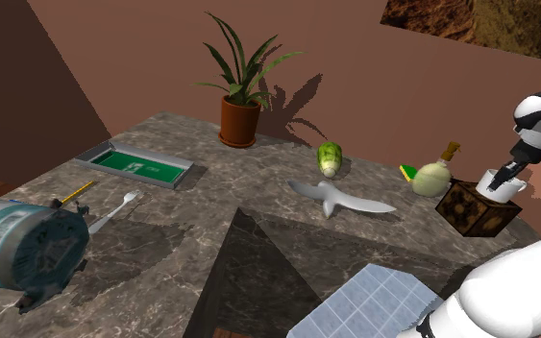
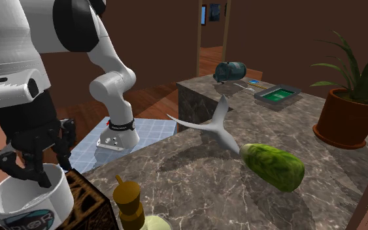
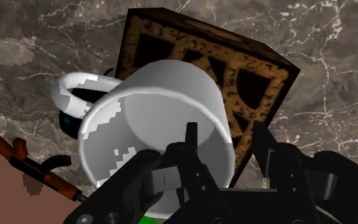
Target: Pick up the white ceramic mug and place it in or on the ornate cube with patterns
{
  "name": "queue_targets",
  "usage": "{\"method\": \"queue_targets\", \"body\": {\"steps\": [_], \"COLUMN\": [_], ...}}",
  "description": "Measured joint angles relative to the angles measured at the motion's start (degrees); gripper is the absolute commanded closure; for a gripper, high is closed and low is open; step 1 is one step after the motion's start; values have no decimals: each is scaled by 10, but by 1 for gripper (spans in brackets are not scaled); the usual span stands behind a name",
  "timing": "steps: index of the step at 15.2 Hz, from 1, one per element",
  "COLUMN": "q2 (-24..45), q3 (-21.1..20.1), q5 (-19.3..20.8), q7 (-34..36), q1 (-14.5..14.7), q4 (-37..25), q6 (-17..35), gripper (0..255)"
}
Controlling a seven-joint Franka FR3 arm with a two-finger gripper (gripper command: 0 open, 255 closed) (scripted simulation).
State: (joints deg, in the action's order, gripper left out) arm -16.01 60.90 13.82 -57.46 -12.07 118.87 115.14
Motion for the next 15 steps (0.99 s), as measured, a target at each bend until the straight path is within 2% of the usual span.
{"method": "queue_targets", "body": {"steps": [5, 10, 15], "q2": [0, -25, -24], "q3": [0, -31, -31], "q5": [0, 13, 11], "q7": [0, 11, 10], "q1": [0, -11, -10], "q4": [0, -48, -56], "q6": [0, -68, -75], "gripper": [0, 0, 0]}}
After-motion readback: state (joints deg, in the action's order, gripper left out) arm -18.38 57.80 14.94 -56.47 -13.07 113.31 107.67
